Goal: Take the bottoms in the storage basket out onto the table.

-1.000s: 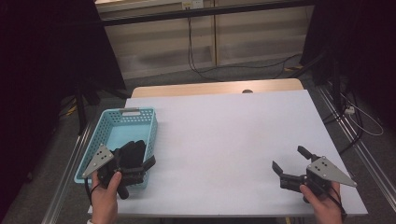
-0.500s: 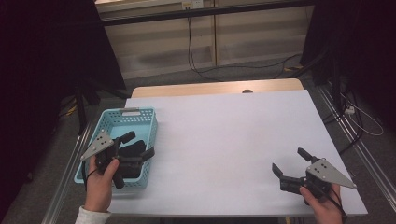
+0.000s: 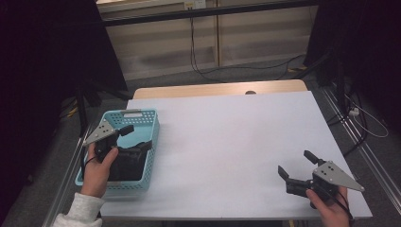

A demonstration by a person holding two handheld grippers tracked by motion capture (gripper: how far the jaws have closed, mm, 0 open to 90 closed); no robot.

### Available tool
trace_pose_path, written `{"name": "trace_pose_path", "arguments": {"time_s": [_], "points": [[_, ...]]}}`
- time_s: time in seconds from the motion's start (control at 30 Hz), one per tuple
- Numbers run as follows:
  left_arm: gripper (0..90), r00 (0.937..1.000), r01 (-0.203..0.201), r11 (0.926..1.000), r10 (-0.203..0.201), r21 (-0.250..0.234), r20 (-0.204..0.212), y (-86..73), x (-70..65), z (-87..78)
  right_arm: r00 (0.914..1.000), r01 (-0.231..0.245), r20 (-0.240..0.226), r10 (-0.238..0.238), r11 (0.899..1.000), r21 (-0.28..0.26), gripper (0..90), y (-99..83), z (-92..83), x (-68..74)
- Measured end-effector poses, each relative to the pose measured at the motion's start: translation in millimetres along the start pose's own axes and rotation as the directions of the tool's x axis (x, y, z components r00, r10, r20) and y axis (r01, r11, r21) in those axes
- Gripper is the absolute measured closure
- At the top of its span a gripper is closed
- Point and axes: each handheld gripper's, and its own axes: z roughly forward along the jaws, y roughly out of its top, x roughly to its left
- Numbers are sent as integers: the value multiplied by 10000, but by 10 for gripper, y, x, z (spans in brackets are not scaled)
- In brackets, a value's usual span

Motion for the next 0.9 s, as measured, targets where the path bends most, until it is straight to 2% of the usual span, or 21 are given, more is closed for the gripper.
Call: {"name": "trace_pose_path", "arguments": {"time_s": [0.2,0.23,0.27,0.3,0.37,0.4,0.43,0.5,0.57,0.63,0.7,0.73,0.83,0.87,0.9], "points": [[22,9999,-126,9986,123,515,61,-43,154,22,10000,-11,7,11,10000,6,11,0,-6,-8],[22,9995,-308,9970,308,709,9,-60,211,29,10000,-3,-1,3,10000,32,11,-4,-7,-13],[22,9995,-308,9970,308,709,9,-60,211,29,10000,8,8,-8,10000,46,11,-5,-8,-15],[22,9989,-466,9944,462,952,66,-84,262,37,10000,-10,14,10,10000,45,11,-6,-8,-14],[23,9988,-485,9934,475,1039,122,-100,287,40,10000,-9,13,9,10000,45,11,-6,-9,-15],[23,9983,-585,9894,574,1333,117,-128,328,48,10000,14,18,-14,10000,52,11,-5,-12,-15],[23,9983,-585,9894,574,1333,117,-128,328,48,10000,44,31,-44,10000,39,11,-4,-15,-16],[24,9976,-688,9847,677,1601,123,-146,371,47,10000,56,35,-56,10000,40,11,-5,-19,-18],[25,9989,-461,9845,447,1693,121,-160,408,44,10000,8,75,-8,10000,28,11,-5,-26,-20],[26,9992,-377,9807,388,1919,-16,-172,444,38,10000,21,59,-21,10000,8,11,-5,-35,-23],[27,9995,-307,9748,297,2212,80,-203,502,43,10000,12,60,-12,10000,-6,12,-4,-39,-25],[27,9995,-307,9748,297,2212,80,-203,502,43,10000,12,60,-12,10000,-6,12,-4,-39,-25],[29,9997,-253,9643,238,2636,88,-260,582,61,10000,27,94,-27,10000,-27,11,8,-50,-29],[30,9997,-253,9643,238,2636,88,-260,582,61,10000,27,94,-27,10000,-27,11,8,-50,-29],[30,9997,-263,9606,247,2767,89,-273,599,63,9999,35,110,-35,10000,-33,11,10,-51,-29]]}}
